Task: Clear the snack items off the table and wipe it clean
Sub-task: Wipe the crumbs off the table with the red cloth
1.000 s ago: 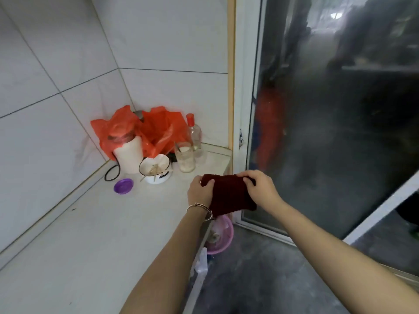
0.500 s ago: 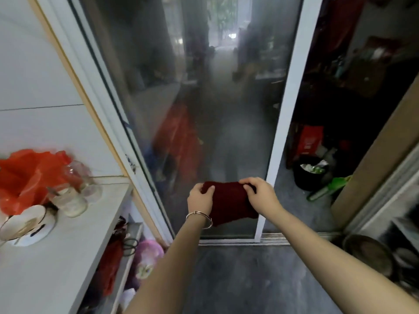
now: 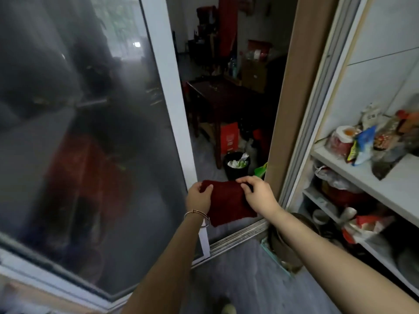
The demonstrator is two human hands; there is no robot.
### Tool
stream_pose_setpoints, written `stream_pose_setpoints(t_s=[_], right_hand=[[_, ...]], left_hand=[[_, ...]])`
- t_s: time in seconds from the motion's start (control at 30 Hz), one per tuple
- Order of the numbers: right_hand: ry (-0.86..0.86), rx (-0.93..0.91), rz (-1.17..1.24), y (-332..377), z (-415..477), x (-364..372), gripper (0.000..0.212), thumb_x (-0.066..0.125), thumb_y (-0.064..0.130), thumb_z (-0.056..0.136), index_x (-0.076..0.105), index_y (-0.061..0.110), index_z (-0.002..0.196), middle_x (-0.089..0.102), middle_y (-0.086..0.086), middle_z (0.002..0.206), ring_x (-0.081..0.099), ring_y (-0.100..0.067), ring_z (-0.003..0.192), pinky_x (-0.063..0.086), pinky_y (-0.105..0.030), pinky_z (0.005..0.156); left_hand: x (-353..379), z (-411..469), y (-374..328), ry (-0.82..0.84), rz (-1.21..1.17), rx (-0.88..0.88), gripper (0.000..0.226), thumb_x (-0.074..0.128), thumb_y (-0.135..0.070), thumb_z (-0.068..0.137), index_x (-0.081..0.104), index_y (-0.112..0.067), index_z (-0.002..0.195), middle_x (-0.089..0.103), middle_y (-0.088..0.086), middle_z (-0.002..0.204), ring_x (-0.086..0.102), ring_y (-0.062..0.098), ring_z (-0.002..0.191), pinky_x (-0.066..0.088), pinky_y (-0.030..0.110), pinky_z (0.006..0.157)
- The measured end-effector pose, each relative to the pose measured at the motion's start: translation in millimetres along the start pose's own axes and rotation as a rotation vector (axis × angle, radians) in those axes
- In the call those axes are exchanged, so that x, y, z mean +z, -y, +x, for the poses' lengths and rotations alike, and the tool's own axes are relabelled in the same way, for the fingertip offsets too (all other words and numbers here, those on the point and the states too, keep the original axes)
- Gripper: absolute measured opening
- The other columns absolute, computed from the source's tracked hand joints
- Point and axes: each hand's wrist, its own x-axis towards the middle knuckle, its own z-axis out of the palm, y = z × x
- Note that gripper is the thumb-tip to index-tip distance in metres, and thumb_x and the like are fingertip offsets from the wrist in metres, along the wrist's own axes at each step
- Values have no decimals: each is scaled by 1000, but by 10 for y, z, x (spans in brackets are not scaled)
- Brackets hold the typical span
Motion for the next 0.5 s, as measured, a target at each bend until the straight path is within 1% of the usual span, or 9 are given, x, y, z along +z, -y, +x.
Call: stream_pose_setpoints(t_s=[0.07,0.13,0.2,0.3,0.43,0.5], right_hand=[[-37,25,-11,-135,223,-121,22,53,13,93,69,18,109,65,-5,109,59,-21,105,34,-15,86],[-75,55,-2,-235,497,-237,22,53,13,94,69,19,109,64,-6,110,59,-21,105,34,-13,86],[-90,75,5,-306,769,-328,23,53,13,94,68,19,110,63,-5,111,58,-20,107,34,-14,88],[-113,91,11,-419,1203,-436,23,52,14,95,68,18,110,63,-4,112,58,-19,107,36,-15,89],[-154,100,18,-586,1711,-542,23,52,13,95,68,18,110,63,-5,111,59,-21,108,38,-18,91],[-159,110,23,-678,1923,-572,23,52,12,95,68,18,111,62,-5,113,58,-21,109,37,-17,91]], left_hand=[[238,237,-106,42,9,25,23,65,-23,86,66,-4,98,66,8,93,62,24,90,50,33,82],[456,497,-258,84,7,39,16,66,-22,86,65,-6,90,66,7,88,62,24,87,49,32,78],[646,779,-374,107,13,47,15,66,-24,85,64,-9,87,67,6,87,64,26,87,52,37,81],[917,1216,-528,162,28,29,23,65,-29,84,66,-9,97,69,7,95,65,25,90,53,44,86],[1212,1722,-681,198,59,57,25,64,-30,85,67,-10,100,69,7,97,65,23,91,53,43,86],[1361,1955,-733,216,91,78,27,63,-32,85,66,-10,99,68,8,97,65,24,91,53,44,86]])
